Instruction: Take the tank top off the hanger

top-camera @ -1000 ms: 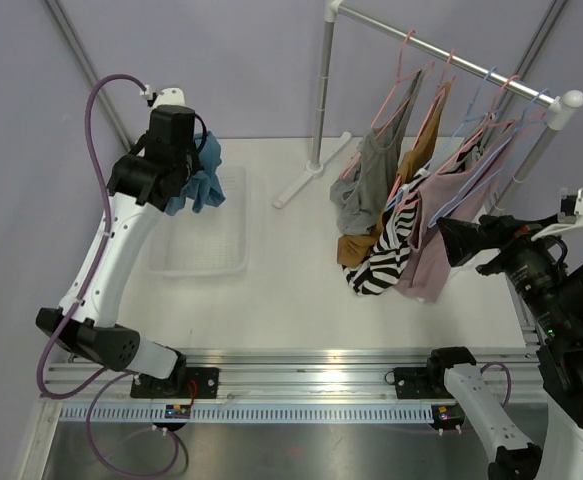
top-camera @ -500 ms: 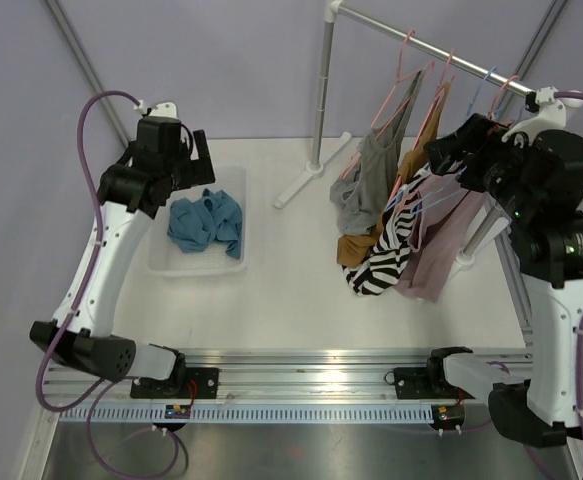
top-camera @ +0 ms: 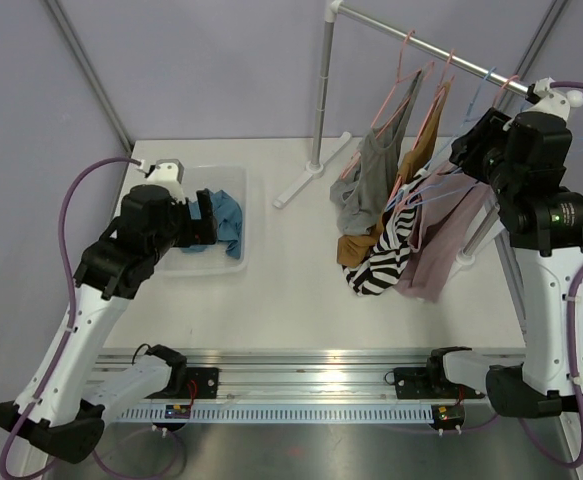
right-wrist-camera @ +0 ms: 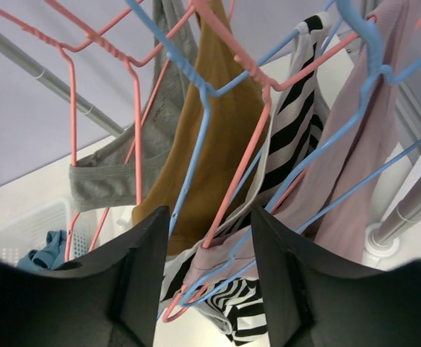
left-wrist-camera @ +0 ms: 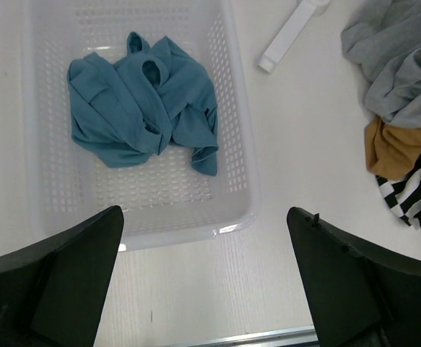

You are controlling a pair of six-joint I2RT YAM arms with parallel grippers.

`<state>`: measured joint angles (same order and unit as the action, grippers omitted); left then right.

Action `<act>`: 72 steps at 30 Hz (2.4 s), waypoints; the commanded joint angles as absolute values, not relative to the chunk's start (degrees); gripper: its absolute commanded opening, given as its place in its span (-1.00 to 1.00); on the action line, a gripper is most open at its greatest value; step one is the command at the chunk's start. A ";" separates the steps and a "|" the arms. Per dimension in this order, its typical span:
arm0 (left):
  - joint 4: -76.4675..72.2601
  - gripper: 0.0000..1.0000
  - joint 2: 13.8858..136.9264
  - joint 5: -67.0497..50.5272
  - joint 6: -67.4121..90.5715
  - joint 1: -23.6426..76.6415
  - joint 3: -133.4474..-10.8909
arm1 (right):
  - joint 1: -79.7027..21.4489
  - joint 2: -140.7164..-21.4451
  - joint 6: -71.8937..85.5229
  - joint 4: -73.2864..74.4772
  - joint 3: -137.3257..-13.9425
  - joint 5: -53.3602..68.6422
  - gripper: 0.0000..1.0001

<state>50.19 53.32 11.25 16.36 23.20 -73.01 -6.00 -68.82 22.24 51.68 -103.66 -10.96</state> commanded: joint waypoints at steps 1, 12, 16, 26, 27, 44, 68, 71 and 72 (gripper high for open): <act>47.11 0.98 54.84 9.67 14.68 23.38 -70.49 | -5.98 -70.05 22.06 49.39 -104.33 -15.90 0.07; 45.53 0.98 54.58 9.40 13.45 23.38 -68.21 | -5.98 -72.60 22.67 45.70 -103.01 -16.26 -0.08; 45.35 0.98 54.84 9.49 13.27 23.38 -67.50 | -5.98 -72.51 22.94 45.09 -103.27 -17.57 -0.14; 45.18 0.98 54.67 9.40 12.75 23.38 -67.06 | -5.98 -74.27 22.68 44.12 -99.58 -20.92 -0.18; 45.00 0.98 54.67 9.40 12.66 23.38 -66.97 | -5.98 -73.92 22.94 44.38 -98.19 -21.70 -0.39; 44.56 0.98 54.58 8.88 12.30 23.38 -66.09 | -5.98 -70.05 26.01 45.96 -105.45 -17.85 -1.00; 45.18 0.98 53.09 2.37 14.76 30.05 -75.05 | -5.98 -56.08 22.59 64.85 -111.87 11.15 -1.00; 43.69 0.98 53.35 3.43 15.81 34.71 -77.43 | -5.98 -54.94 20.22 69.86 -116.43 15.19 -1.00; 42.81 0.98 53.18 3.51 16.26 35.85 -77.95 | -5.98 -54.76 19.61 71.61 -117.50 17.99 -1.00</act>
